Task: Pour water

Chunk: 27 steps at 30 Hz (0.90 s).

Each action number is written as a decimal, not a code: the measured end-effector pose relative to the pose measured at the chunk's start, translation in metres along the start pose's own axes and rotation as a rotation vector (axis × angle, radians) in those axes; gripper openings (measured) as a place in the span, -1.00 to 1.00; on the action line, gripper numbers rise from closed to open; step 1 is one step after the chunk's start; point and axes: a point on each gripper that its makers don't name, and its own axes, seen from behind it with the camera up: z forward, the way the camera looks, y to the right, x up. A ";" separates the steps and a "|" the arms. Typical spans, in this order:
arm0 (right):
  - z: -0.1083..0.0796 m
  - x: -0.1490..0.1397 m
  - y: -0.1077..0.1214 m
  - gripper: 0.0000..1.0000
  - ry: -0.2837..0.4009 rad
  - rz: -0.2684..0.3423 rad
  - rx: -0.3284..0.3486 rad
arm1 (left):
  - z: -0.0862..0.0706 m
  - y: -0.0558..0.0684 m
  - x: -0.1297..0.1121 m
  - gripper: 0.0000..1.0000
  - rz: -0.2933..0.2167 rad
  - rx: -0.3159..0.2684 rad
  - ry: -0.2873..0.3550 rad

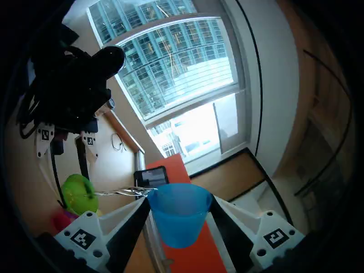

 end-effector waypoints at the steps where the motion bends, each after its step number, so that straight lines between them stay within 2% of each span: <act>1: 0.000 0.000 0.000 0.86 0.000 -0.003 -0.001 | 0.000 0.000 0.001 0.72 0.000 0.000 0.001; 27: 0.005 0.010 0.005 0.86 0.012 -0.092 -0.019 | -0.003 0.002 0.006 0.72 0.000 -0.004 0.010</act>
